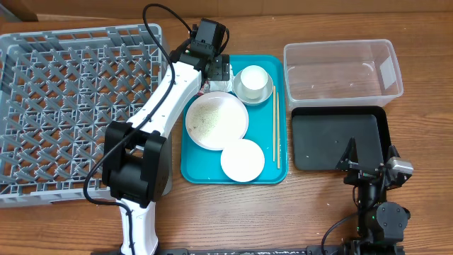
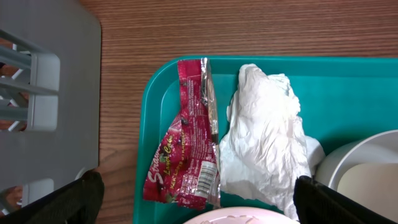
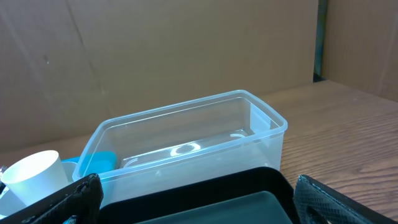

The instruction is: Sort waste into correct bins and load items into the dishwasher

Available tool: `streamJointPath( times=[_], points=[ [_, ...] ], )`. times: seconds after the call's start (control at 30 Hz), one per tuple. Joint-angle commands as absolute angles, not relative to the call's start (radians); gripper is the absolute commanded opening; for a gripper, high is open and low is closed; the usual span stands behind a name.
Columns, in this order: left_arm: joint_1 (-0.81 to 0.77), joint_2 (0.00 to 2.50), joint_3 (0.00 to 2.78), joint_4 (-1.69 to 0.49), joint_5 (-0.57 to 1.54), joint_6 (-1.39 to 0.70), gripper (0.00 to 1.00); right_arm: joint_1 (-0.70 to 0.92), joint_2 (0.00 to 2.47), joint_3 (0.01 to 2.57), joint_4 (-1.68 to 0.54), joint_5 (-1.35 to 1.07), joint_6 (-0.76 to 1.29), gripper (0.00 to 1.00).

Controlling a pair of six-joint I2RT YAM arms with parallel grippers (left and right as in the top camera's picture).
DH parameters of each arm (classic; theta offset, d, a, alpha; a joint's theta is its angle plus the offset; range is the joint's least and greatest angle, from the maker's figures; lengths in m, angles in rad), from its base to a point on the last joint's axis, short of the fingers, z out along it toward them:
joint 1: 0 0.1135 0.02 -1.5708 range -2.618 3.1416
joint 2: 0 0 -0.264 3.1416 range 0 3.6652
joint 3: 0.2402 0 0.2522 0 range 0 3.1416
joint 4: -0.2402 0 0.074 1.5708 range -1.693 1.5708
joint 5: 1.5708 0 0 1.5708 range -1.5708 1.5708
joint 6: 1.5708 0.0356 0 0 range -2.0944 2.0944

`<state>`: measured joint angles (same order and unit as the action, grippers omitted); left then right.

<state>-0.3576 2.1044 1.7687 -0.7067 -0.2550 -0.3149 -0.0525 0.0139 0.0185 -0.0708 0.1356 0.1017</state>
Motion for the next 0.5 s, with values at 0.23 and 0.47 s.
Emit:
streamJointPath(
  times=[0.23,0.47],
  points=[
    [-0.347,2.106,1.793,-0.729,-0.235,-0.315,1.0,-0.057,0.006,0.008,-0.065,0.14,0.104,1.0],
    [-0.347,2.106,1.793,-0.731,-0.189,-0.315,1.0,-0.057,0.006,0.008,-0.065,0.14,0.104,1.0]
  ],
)
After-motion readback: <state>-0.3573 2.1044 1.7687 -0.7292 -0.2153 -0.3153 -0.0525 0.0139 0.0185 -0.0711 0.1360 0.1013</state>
